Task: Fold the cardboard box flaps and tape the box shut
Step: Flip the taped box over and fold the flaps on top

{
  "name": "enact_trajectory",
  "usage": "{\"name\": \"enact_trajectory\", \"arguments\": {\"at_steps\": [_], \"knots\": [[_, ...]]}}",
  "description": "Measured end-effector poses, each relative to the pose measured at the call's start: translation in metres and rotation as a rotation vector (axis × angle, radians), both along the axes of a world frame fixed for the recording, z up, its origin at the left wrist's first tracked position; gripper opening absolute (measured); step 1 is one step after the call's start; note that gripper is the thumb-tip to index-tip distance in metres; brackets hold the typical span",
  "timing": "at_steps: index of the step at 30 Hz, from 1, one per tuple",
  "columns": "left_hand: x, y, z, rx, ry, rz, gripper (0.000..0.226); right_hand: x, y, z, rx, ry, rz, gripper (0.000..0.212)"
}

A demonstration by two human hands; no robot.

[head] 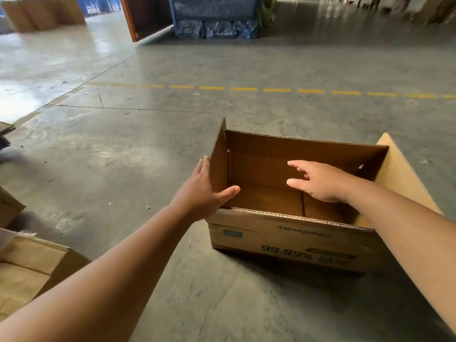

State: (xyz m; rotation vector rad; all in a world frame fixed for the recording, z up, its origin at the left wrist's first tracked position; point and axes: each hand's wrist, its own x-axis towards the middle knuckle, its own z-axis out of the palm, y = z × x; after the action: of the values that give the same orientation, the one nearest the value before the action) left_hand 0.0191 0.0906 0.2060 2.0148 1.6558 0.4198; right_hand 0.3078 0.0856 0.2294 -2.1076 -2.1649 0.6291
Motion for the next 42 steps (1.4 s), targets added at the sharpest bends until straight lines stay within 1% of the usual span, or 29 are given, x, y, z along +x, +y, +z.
{"name": "enact_trajectory", "arguments": {"at_steps": [3, 6, 10, 14, 17, 22, 24, 26, 30, 33, 36, 40, 42], "knots": [[0.003, 0.010, 0.014, -0.015, 0.149, -0.112, 0.123, 0.006, 0.030, -0.003, 0.074, -0.138, 0.008, 0.075], [0.008, 0.029, 0.023, 0.016, 0.259, -0.151, 0.129, 0.007, 0.058, -0.010, 0.105, -0.256, 0.018, 0.083], [0.016, 0.060, 0.023, 0.024, 0.272, -0.159, 0.134, 0.004, 0.084, -0.022, 0.153, -0.337, -0.004, 0.086], [0.024, 0.090, 0.024, -0.001, 0.258, -0.185, 0.136, 0.003, 0.103, -0.031, 0.152, -0.369, 0.013, 0.088], [0.028, 0.103, 0.024, 0.006, 0.279, -0.184, 0.136, 0.007, 0.117, -0.035, 0.168, -0.385, 0.003, 0.089], [0.029, 0.096, 0.015, 0.054, 0.472, -0.253, 0.136, 0.015, 0.146, -0.037, 0.212, -0.397, -0.038, 0.092], [0.030, 0.093, 0.011, 0.075, 0.502, -0.289, 0.137, 0.017, 0.156, -0.036, 0.217, -0.386, -0.054, 0.092], [0.031, 0.095, 0.012, 0.059, 0.431, -0.303, 0.135, 0.017, 0.164, -0.033, 0.201, -0.380, -0.063, 0.092], [0.037, 0.102, 0.013, -0.010, 0.179, -0.342, 0.130, 0.019, 0.177, -0.032, 0.168, -0.383, -0.076, 0.093], [0.038, 0.100, 0.008, -0.053, 0.079, -0.377, 0.129, 0.019, 0.179, -0.031, 0.161, -0.369, -0.079, 0.094], [0.033, 0.100, 0.004, -0.124, -0.024, -0.419, 0.133, 0.020, 0.175, -0.031, 0.174, -0.348, -0.071, 0.094], [0.037, 0.097, 0.001, -0.309, -0.044, -0.469, 0.134, 0.018, 0.160, -0.029, 0.187, -0.318, -0.053, 0.092], [0.042, 0.098, 0.000, -0.391, 0.004, -0.479, 0.131, 0.017, 0.149, -0.027, 0.195, -0.313, -0.036, 0.091]]}}
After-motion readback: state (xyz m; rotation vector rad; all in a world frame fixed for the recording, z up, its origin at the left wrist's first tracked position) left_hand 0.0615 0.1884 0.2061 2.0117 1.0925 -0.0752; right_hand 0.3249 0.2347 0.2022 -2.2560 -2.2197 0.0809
